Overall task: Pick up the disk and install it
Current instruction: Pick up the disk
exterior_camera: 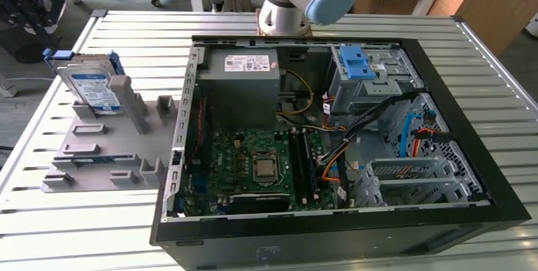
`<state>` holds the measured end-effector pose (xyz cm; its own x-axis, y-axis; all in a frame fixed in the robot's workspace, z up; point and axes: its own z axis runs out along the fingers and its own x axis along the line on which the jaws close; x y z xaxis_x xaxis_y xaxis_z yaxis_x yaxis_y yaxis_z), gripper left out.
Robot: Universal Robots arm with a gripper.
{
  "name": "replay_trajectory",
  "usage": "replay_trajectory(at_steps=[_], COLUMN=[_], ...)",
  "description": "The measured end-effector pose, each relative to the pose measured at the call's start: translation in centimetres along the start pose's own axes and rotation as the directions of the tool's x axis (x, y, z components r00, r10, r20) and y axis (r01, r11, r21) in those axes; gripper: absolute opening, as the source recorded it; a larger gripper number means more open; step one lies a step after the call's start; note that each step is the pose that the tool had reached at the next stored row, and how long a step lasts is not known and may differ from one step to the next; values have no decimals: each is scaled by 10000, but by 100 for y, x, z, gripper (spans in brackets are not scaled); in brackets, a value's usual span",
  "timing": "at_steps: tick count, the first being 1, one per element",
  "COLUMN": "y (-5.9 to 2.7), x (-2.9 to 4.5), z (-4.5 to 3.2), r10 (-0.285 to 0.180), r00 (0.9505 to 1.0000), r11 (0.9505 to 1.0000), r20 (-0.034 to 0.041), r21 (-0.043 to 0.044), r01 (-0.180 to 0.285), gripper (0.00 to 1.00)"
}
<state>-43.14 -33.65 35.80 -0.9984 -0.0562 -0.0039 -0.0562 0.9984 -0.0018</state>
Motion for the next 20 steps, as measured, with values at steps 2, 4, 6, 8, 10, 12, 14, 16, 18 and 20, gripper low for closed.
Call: replay_trajectory(at_steps=[2, 4, 6, 8, 10, 12, 14, 16, 18, 20], y=[0, 0, 0, 0, 0, 0, 0, 0, 0, 0], x=[0, 0, 0, 0, 1, 1, 1, 1, 1, 1], z=[0, 0, 0, 0, 0, 0, 0, 0, 0, 0], r10=[-265, -511, -709, -877, -1019, -1127, -1204, -1272, -1340, -1401], r00=[9996, 9987, 9975, 9961, 9948, 9936, 9927, 9919, 9910, 9901], r11=[9996, 9987, 9975, 9961, 9948, 9936, 9927, 9919, 9910, 9901], r20=[0, 1, 1, 2, 2, 3, 2, 3, 3, 3], r21=[-1, -2, -3, -3, -4, -5, -5, -5, -5, -5], r01=[265, 511, 709, 877, 1019, 1127, 1204, 1272, 1340, 1401], gripper=[11, 11, 11, 11, 11, 11, 11, 11, 11, 11])
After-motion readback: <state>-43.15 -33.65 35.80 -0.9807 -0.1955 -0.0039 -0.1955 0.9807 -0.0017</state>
